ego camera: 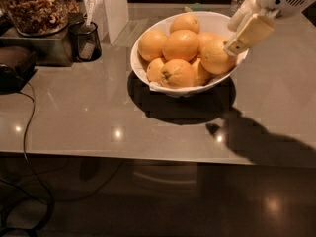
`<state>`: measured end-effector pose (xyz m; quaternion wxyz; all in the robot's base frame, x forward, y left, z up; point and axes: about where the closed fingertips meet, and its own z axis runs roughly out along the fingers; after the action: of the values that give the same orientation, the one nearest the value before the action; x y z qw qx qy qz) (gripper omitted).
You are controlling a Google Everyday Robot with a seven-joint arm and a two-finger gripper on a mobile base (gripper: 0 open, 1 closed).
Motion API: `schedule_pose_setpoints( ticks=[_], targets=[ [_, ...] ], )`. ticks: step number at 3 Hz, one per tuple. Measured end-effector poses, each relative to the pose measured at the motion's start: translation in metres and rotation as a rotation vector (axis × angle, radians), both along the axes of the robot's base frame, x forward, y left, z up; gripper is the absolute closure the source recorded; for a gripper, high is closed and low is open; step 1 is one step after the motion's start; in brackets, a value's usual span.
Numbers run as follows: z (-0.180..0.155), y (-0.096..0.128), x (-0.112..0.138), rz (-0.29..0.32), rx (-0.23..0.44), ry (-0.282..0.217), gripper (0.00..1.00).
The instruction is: Pick orange from white bowl
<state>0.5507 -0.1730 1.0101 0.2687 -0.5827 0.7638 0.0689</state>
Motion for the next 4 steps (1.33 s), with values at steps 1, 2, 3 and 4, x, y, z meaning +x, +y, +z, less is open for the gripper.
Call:
schedule_pose_setpoints(
  ticks=[1,2,3,4],
  targets=[
    [-0.007,0.008,0.006,0.015,-0.009,0.017,0.28],
    [-0.019,0.013,0.016,0.013,-0.018,0.043,0.28],
    [-0.028,0.015,0.028,-0.006,-0.022,0.058,0.33],
    [-0.038,0.005,0.039,-0.052,-0.028,0.067,0.34]
  ],
)
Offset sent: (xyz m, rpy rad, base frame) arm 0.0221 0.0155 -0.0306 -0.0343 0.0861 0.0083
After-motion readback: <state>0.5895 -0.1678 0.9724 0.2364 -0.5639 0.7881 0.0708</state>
